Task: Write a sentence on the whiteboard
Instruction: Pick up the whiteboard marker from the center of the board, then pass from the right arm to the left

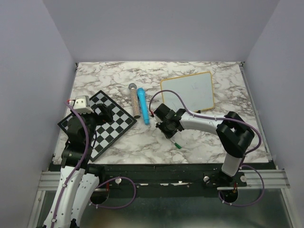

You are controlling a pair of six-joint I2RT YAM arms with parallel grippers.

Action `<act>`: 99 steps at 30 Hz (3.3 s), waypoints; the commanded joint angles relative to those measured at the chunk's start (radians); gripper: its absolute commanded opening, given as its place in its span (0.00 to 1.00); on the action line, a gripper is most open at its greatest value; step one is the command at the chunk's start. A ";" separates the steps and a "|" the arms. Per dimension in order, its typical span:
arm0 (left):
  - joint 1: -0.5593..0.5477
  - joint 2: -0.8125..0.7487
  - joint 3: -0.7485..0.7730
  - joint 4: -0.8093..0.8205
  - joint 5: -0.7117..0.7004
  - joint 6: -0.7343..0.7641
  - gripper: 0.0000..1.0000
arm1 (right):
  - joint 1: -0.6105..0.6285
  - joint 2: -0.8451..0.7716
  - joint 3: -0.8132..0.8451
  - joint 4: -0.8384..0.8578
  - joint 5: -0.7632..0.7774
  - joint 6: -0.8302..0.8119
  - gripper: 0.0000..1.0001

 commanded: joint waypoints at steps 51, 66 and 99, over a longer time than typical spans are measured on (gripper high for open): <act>-0.501 0.276 -0.322 0.608 0.278 -0.471 0.83 | -0.272 -0.282 -0.115 0.041 -0.514 -0.245 0.01; -0.810 0.921 -0.193 1.032 0.121 -0.619 0.77 | -0.396 -0.339 -0.146 0.118 -0.752 -0.112 0.01; -0.844 1.163 -0.072 1.212 0.255 -0.649 0.00 | -0.496 -0.353 -0.183 0.182 -0.928 -0.004 0.01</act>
